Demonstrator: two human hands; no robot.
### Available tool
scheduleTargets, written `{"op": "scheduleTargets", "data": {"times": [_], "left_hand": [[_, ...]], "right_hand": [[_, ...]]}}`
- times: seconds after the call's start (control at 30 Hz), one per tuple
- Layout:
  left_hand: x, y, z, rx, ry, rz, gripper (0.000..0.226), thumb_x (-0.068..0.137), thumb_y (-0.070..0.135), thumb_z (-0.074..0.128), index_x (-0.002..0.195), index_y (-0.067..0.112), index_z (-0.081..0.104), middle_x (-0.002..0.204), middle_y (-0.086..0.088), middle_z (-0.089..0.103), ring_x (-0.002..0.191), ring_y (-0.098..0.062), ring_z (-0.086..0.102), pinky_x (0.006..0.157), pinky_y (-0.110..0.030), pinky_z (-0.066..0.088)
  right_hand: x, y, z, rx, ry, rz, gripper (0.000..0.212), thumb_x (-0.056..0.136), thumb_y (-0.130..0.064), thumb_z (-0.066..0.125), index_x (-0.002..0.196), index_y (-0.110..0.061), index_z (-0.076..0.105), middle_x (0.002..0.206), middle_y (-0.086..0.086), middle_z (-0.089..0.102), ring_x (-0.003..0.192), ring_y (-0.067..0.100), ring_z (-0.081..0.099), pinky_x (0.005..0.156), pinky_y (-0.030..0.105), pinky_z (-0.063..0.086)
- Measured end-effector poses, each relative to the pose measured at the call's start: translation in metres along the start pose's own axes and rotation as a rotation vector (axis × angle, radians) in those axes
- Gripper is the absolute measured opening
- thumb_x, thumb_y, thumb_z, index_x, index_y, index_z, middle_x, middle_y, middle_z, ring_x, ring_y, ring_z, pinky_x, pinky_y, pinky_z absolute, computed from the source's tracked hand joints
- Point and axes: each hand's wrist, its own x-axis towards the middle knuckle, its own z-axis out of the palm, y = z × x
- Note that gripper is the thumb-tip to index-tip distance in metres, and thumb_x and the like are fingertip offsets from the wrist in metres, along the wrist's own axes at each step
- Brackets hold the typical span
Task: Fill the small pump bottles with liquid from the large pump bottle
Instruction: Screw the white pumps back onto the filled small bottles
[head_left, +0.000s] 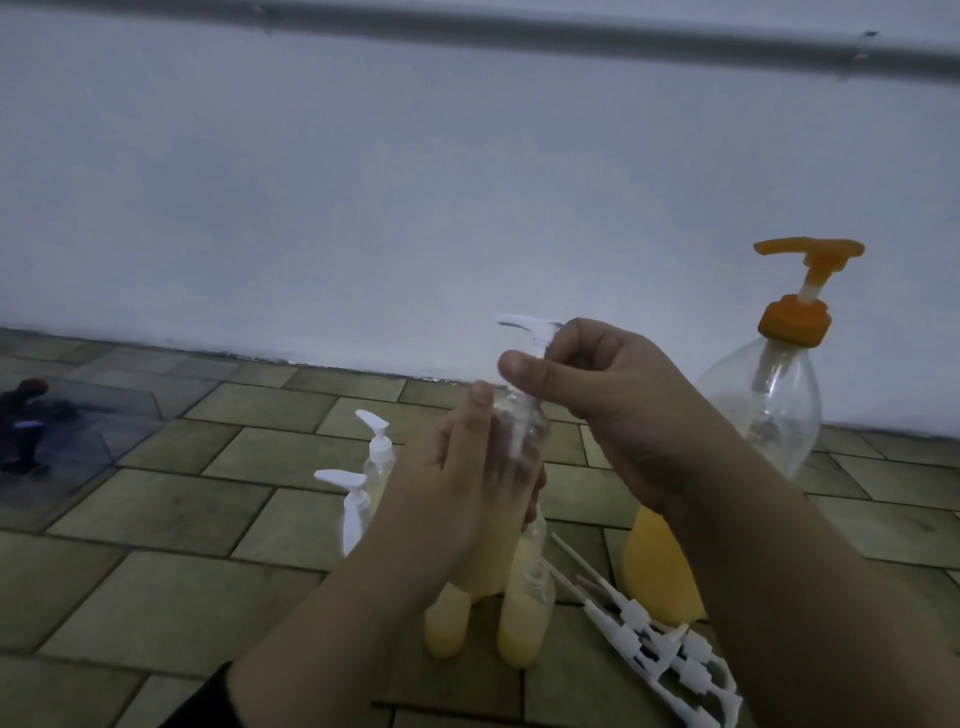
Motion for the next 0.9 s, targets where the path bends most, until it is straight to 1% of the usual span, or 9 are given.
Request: {"op": "scheduleTargets", "data": {"times": [0.1, 0.23, 0.3, 0.37, 0.53, 0.6, 0.67, 0.8, 0.9], "left_hand": [[0.005, -0.003, -0.002, 0.021, 0.000, -0.012, 0.047, 0.086, 0.051, 0.036, 0.072, 0.010, 0.055, 0.051, 0.004, 0.060, 0.045, -0.005, 0.057, 0.043, -0.014, 0.047], [0.009, -0.005, -0.006, 0.020, 0.017, -0.108, 0.058, 0.087, 0.052, 0.034, 0.089, 0.002, 0.064, 0.067, -0.008, 0.066, 0.048, -0.009, 0.060, 0.043, -0.018, 0.046], [0.010, -0.003, -0.006, 0.003, 0.009, -0.129, 0.058, 0.090, 0.049, 0.035, 0.096, -0.002, 0.064, 0.073, -0.013, 0.066, 0.048, -0.011, 0.060, 0.042, -0.018, 0.046], [0.010, 0.001, -0.005, -0.046, -0.003, -0.138, 0.054, 0.089, 0.044, 0.037, 0.092, -0.005, 0.061, 0.070, -0.013, 0.063, 0.044, -0.008, 0.058, 0.040, -0.016, 0.046], [0.012, -0.002, -0.006, 0.103, 0.051, -0.002, 0.043, 0.093, 0.043, 0.033, 0.069, 0.013, 0.054, 0.050, 0.003, 0.059, 0.044, -0.008, 0.058, 0.040, -0.015, 0.045], [0.014, -0.007, -0.007, 0.266, 0.072, 0.121, 0.047, 0.088, 0.052, 0.029, 0.065, 0.017, 0.050, 0.054, -0.001, 0.058, 0.053, -0.018, 0.057, 0.051, -0.026, 0.049], [0.016, -0.011, -0.011, 0.377, 0.077, 0.196, 0.055, 0.082, 0.060, 0.023, 0.065, 0.017, 0.052, 0.054, -0.001, 0.058, 0.053, -0.015, 0.056, 0.052, -0.028, 0.048], [0.028, -0.004, -0.022, 0.512, -0.004, 0.286, 0.051, 0.083, 0.071, 0.030, 0.075, 0.027, 0.055, 0.067, 0.002, 0.062, 0.060, -0.009, 0.059, 0.051, -0.021, 0.047], [0.050, 0.006, -0.038, 0.521, 0.020, 0.246, 0.050, 0.077, 0.066, 0.036, 0.091, 0.022, 0.055, 0.083, 0.005, 0.062, 0.072, -0.013, 0.060, 0.061, -0.030, 0.052]], "right_hand": [[-0.001, 0.002, -0.001, 0.056, -0.038, 0.039, 0.030, 0.062, -0.037, 0.067, 0.083, -0.015, 0.072, 0.085, -0.002, 0.073, 0.076, 0.006, 0.060, 0.072, 0.028, 0.034], [0.001, 0.005, -0.001, 0.058, 0.062, 0.050, 0.033, 0.056, -0.040, 0.076, 0.074, -0.013, 0.068, 0.068, -0.006, 0.065, 0.064, 0.002, 0.055, 0.066, 0.024, 0.032], [0.002, 0.005, -0.001, 0.095, 0.022, 0.076, 0.032, 0.067, -0.041, 0.074, 0.087, -0.015, 0.072, 0.088, 0.001, 0.071, 0.077, 0.010, 0.056, 0.067, 0.028, 0.031], [0.002, 0.005, 0.000, 0.157, -0.005, 0.106, 0.041, 0.062, -0.028, 0.074, 0.100, -0.010, 0.072, 0.103, 0.010, 0.071, 0.082, 0.014, 0.058, 0.066, 0.029, 0.030], [0.004, 0.005, 0.007, 0.103, 0.037, 0.127, 0.033, 0.042, -0.040, 0.079, 0.066, -0.018, 0.073, 0.073, -0.002, 0.066, 0.076, 0.015, 0.050, 0.066, 0.027, 0.034], [0.005, 0.004, 0.008, 0.043, 0.094, 0.143, 0.031, 0.044, -0.041, 0.081, 0.061, -0.017, 0.071, 0.072, -0.003, 0.066, 0.077, 0.015, 0.053, 0.065, 0.027, 0.035], [0.004, 0.003, 0.010, 0.019, 0.134, 0.129, 0.023, 0.055, -0.036, 0.082, 0.061, -0.016, 0.071, 0.069, -0.006, 0.068, 0.079, 0.010, 0.059, 0.068, 0.026, 0.038], [-0.002, -0.007, 0.003, -0.124, 0.155, 0.055, 0.050, 0.053, -0.048, 0.077, 0.092, -0.018, 0.071, 0.091, -0.006, 0.072, 0.087, 0.000, 0.064, 0.069, 0.019, 0.042], [-0.015, -0.008, -0.013, -0.167, 0.221, 0.013, 0.050, 0.058, -0.049, 0.072, 0.104, -0.029, 0.065, 0.090, -0.013, 0.067, 0.068, -0.017, 0.059, 0.052, 0.005, 0.044]]}}
